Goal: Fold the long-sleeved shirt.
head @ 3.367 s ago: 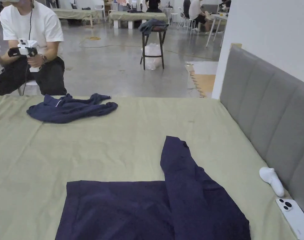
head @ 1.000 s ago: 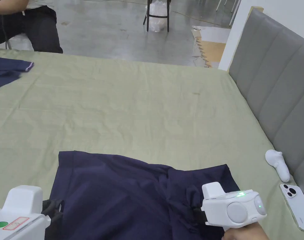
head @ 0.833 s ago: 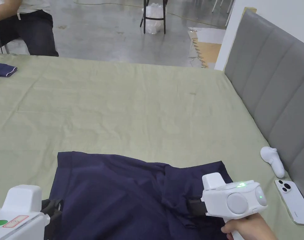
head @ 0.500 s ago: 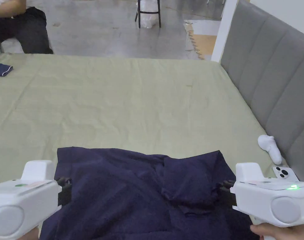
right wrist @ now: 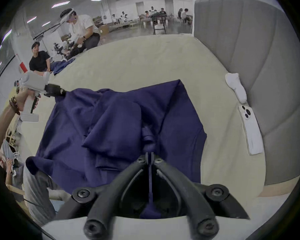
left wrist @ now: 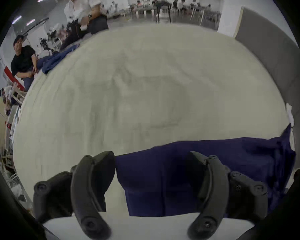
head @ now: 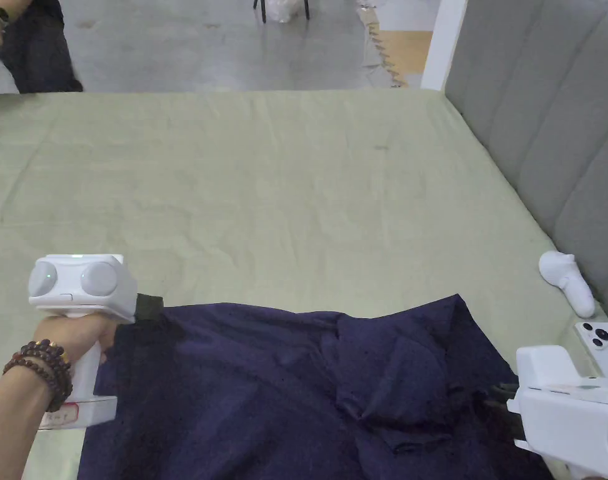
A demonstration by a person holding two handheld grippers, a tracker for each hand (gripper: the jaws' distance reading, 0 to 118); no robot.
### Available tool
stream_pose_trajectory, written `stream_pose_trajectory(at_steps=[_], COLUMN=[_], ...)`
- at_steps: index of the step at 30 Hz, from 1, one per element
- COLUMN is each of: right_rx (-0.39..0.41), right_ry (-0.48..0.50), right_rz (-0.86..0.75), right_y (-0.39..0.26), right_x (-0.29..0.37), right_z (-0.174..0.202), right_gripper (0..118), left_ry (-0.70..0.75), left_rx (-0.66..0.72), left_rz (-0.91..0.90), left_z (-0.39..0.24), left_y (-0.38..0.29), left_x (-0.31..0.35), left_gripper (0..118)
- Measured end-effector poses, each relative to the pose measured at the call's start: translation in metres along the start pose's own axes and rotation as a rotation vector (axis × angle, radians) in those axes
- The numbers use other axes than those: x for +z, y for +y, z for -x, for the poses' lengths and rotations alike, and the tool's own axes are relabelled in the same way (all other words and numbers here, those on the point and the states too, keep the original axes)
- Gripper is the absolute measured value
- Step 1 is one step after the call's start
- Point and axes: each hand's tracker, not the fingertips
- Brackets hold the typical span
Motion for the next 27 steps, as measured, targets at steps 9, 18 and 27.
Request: stream_pose_trajectory(at_steps=[9,18,27], right_rx=[-0.055,-0.078,-0.069], right_ry=[-0.009,-0.052,-0.034], right_rz=[-0.035,0.281,0.124], right_y=[0.115,0.164,0.162], right_x=[-0.057,-0.149,-0.108], right_z=[-0.038,-0.038,-0.04], right_gripper=[51,46,5], left_ry=[-0.062,-0.083,-0.099], left_rx=[-0.041,-0.051,-0.02], left_rz=[-0.084,-0.141,-0.2], left_z=[-0.001,0.004,0.005], left_y=[-0.025,-0.027,-0.034], left_x=[0.03,0.056,0.089], left_gripper=[12,12,12])
